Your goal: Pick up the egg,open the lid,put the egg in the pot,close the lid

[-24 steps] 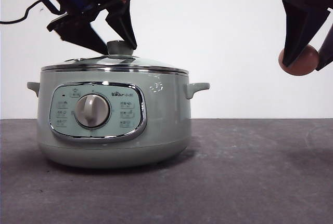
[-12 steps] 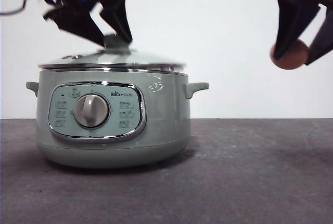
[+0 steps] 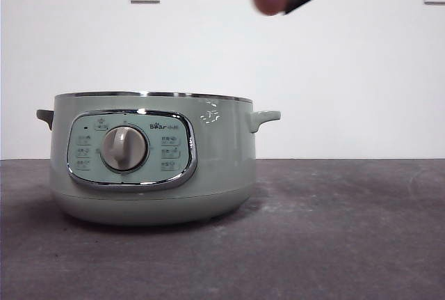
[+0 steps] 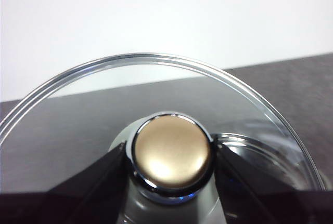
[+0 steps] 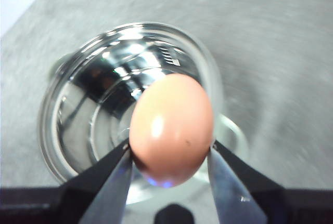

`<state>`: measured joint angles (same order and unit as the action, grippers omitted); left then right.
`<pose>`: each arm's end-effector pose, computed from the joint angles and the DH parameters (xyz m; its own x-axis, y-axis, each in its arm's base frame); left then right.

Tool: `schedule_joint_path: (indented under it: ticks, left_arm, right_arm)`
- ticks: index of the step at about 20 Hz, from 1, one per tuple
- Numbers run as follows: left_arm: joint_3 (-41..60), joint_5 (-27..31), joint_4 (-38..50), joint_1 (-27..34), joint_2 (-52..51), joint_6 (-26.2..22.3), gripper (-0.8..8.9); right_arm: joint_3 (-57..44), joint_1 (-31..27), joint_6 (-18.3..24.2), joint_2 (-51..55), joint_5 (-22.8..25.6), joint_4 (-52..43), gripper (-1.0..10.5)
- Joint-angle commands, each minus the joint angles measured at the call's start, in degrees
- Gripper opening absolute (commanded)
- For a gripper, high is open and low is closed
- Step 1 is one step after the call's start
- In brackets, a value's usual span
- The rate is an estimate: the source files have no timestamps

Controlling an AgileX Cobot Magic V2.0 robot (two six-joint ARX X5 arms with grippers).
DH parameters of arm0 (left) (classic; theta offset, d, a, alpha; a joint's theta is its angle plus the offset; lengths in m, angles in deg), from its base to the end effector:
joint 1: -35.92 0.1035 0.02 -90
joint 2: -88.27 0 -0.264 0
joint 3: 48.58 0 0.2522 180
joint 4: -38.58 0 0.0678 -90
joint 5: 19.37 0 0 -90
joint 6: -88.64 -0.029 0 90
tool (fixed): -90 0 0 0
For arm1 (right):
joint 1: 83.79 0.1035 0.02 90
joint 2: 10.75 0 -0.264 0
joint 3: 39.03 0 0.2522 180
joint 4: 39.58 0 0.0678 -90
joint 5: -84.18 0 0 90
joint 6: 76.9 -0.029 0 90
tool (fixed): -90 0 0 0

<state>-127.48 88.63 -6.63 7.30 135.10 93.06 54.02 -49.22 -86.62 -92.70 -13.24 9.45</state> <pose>0.1324 -0.0621 0.4083 0.9610 -0.1724 -0.2162 0.1754 0.9845 -0.0050 0.2504 0.1771 0.3541 0.5708 0.5501 -0.6096 -0.5518 0.8067 0.2114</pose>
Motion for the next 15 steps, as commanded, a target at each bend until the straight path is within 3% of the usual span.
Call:
schedule_joint_path:
  ticks: [1, 9, 15]
  left_arm:
    - [-0.6, 3.1, -0.1, 0.1, -3.6, -1.5, -0.08]
    - [-0.6, 6.1, -6.8, 0.1, -9.5, -1.5, -0.08]
    - [-0.6, 5.9, -8.2, 0.1, -9.5, -1.5, -0.08]
  right_arm:
    - [7.5, 2.2, 4.2, -8.2, -0.1, 2.2, -0.1]
    - [30.5, 7.8, 11.7, -33.8, 0.5, 9.7, -0.1]
    - [32.5, 10.3, 16.5, -43.8, 4.8, 10.3, -0.1]
